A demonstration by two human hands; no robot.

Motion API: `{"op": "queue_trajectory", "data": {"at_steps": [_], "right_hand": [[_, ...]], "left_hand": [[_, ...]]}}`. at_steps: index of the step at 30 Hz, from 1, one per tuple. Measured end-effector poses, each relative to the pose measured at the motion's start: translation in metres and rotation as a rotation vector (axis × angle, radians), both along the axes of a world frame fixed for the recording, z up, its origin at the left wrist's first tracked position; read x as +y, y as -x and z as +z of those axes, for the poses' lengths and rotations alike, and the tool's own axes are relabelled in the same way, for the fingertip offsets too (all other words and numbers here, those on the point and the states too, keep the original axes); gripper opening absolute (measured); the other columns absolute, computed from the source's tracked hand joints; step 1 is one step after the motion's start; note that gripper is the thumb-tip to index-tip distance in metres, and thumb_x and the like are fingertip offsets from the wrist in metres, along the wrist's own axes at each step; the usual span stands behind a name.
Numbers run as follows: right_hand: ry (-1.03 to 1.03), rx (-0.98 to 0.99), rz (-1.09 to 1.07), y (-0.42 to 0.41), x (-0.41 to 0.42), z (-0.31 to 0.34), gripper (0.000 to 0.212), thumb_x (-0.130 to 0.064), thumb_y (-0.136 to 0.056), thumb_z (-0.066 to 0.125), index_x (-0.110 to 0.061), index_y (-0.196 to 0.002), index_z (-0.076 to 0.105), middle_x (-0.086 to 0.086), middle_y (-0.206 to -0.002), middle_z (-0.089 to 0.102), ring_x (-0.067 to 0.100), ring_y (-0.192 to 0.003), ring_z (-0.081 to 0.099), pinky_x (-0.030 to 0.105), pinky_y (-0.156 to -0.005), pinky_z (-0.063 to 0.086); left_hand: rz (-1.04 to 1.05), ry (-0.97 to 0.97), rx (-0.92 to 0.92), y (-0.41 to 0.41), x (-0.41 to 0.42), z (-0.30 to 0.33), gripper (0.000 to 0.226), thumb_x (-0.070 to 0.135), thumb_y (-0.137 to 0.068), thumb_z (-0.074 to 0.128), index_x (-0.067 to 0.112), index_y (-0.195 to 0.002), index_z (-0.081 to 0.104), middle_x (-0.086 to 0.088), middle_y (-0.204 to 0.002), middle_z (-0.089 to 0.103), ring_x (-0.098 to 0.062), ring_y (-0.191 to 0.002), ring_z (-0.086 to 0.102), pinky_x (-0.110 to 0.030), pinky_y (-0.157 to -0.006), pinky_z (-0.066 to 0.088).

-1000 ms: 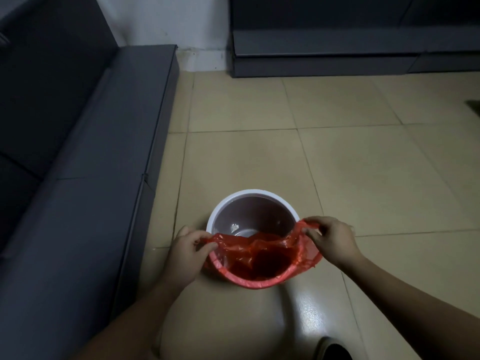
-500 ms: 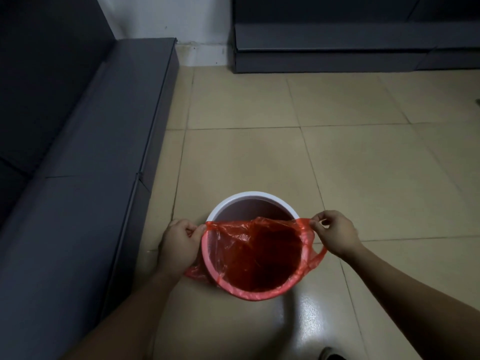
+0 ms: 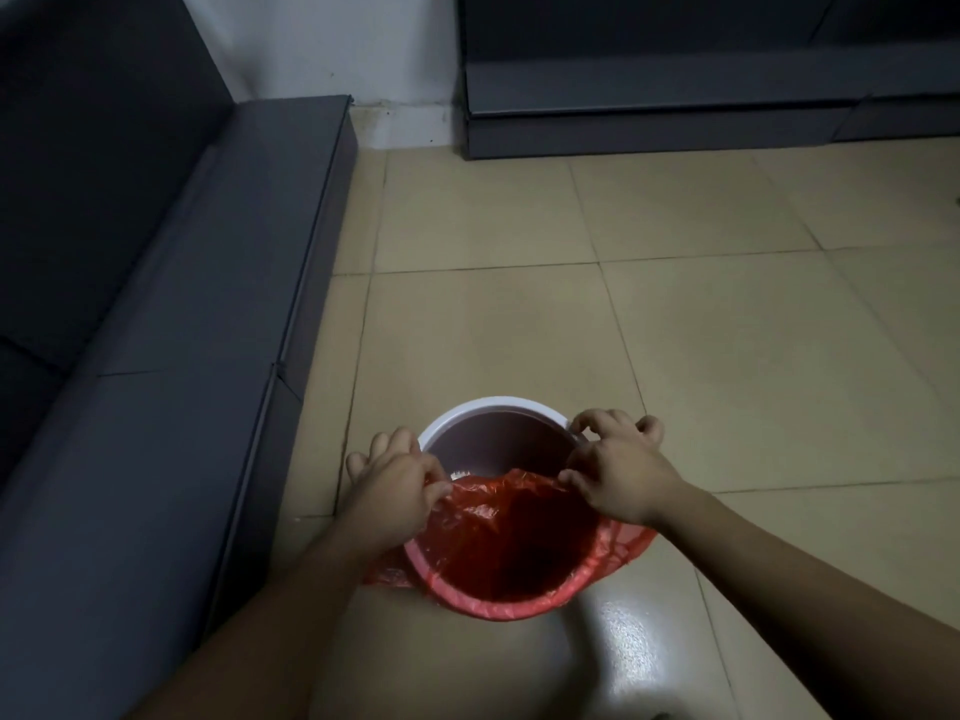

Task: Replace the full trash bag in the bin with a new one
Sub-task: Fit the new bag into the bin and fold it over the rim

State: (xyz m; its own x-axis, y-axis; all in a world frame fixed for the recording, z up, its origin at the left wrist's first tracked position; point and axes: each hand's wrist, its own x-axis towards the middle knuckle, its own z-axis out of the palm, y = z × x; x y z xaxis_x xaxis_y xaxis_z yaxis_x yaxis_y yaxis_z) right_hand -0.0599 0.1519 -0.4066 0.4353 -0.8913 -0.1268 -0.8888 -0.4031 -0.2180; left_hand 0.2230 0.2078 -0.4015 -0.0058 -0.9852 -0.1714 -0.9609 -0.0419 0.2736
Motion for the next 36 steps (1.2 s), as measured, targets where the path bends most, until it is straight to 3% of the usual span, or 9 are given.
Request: {"op": "queue_trajectory", "data": {"at_steps": [5, 10, 15, 19, 22, 27, 29, 33, 36], "right_hand": [[-0.044, -0.088, -0.013, 0.004, -0.008, -0.002, 0.017, -0.041, -0.089, 0.060, -0.028, -0.090, 0.071, -0.011, -0.121, 0.052, 0.014, -0.117, 0.043, 0.039, -0.083, 0.024], [-0.084, -0.324, -0.211, -0.004, -0.029, -0.005, 0.015, -0.034, -0.093, 0.058, -0.032, -0.079, 0.060, -0.010, -0.093, 0.061, 0.018, -0.098, 0.061, 0.040, -0.086, 0.042], [-0.081, -0.378, -0.328, -0.012, -0.052, -0.014, 0.019, -0.037, -0.090, 0.062, -0.027, -0.074, 0.066, -0.009, -0.078, 0.069, 0.020, -0.084, 0.066, 0.041, -0.081, 0.052], [-0.119, -0.424, -0.350, -0.017, -0.065, -0.018, 0.022, -0.033, -0.093, 0.063, -0.018, -0.079, 0.071, 0.002, -0.084, 0.076, 0.022, -0.081, 0.068, 0.027, -0.067, 0.043], [-0.138, -0.437, -0.357, -0.018, -0.066, -0.016, 0.022, -0.034, -0.093, 0.062, -0.018, -0.081, 0.072, 0.002, -0.083, 0.075, 0.020, -0.080, 0.068, 0.027, -0.068, 0.046], [-0.214, -0.505, -0.313, -0.014, -0.053, -0.007, 0.011, -0.034, -0.084, 0.073, -0.024, -0.080, 0.075, -0.009, -0.083, 0.073, 0.007, -0.079, 0.066, 0.022, -0.073, 0.050], [-0.228, -0.488, -0.280, -0.012, -0.050, -0.003, 0.004, -0.028, -0.080, 0.077, -0.025, -0.081, 0.075, -0.009, -0.087, 0.071, 0.005, -0.080, 0.064, 0.008, -0.070, 0.044], [-0.209, -0.465, -0.262, -0.012, -0.051, -0.001, 0.004, -0.021, -0.080, 0.077, -0.022, -0.077, 0.074, -0.008, -0.084, 0.071, 0.008, -0.079, 0.063, 0.002, -0.064, 0.038], [-0.226, -0.540, -0.308, -0.015, -0.052, -0.002, 0.008, -0.020, -0.082, 0.076, -0.019, -0.075, 0.072, -0.009, -0.076, 0.072, 0.003, -0.068, 0.063, 0.005, -0.059, 0.042]], "left_hand": [[0.056, 0.033, 0.159, -0.006, -0.010, -0.001, 0.016, 0.041, -0.088, 0.064, 0.028, -0.080, 0.062, 0.012, -0.093, 0.058, -0.016, -0.102, 0.051, -0.035, -0.082, 0.033], [0.182, 0.101, 0.407, -0.010, -0.018, 0.003, 0.020, 0.029, -0.091, 0.063, 0.024, -0.073, 0.055, 0.006, -0.066, 0.063, -0.014, -0.069, 0.061, -0.037, -0.071, 0.052], [0.258, 0.147, 0.441, -0.016, -0.034, -0.005, 0.014, 0.027, -0.091, 0.059, 0.023, -0.078, 0.059, 0.004, -0.066, 0.066, -0.014, -0.067, 0.063, -0.038, -0.068, 0.056], [0.251, 0.212, 0.427, -0.018, -0.043, -0.014, 0.011, 0.030, -0.090, 0.063, 0.026, -0.080, 0.061, 0.003, -0.072, 0.062, -0.014, -0.071, 0.060, -0.040, -0.072, 0.054], [0.164, 0.209, 0.446, -0.018, -0.040, -0.016, 0.013, 0.039, -0.081, 0.074, 0.028, -0.088, 0.071, 0.009, -0.088, 0.060, -0.008, -0.084, 0.060, -0.031, -0.080, 0.051], [-0.032, 0.093, 0.188, -0.022, -0.037, -0.005, 0.036, 0.058, -0.071, 0.072, 0.040, -0.102, 0.071, 0.016, -0.096, 0.052, -0.004, -0.108, 0.048, -0.033, -0.089, 0.033], [-0.098, 0.033, 0.098, -0.026, -0.039, -0.002, 0.041, 0.058, -0.071, 0.071, 0.040, -0.107, 0.068, 0.017, -0.099, 0.049, -0.005, -0.112, 0.043, -0.035, -0.088, 0.030], [-0.186, 0.025, -0.015, -0.030, -0.042, 0.002, 0.024, 0.047, -0.084, 0.066, 0.035, -0.106, 0.067, 0.017, -0.098, 0.049, -0.009, -0.111, 0.045, -0.035, -0.087, 0.029], [-0.120, 0.056, 0.087, -0.034, -0.045, -0.002, 0.015, 0.045, -0.088, 0.062, 0.035, -0.097, 0.067, 0.019, -0.093, 0.056, -0.004, -0.102, 0.050, -0.033, -0.085, 0.028]]}}
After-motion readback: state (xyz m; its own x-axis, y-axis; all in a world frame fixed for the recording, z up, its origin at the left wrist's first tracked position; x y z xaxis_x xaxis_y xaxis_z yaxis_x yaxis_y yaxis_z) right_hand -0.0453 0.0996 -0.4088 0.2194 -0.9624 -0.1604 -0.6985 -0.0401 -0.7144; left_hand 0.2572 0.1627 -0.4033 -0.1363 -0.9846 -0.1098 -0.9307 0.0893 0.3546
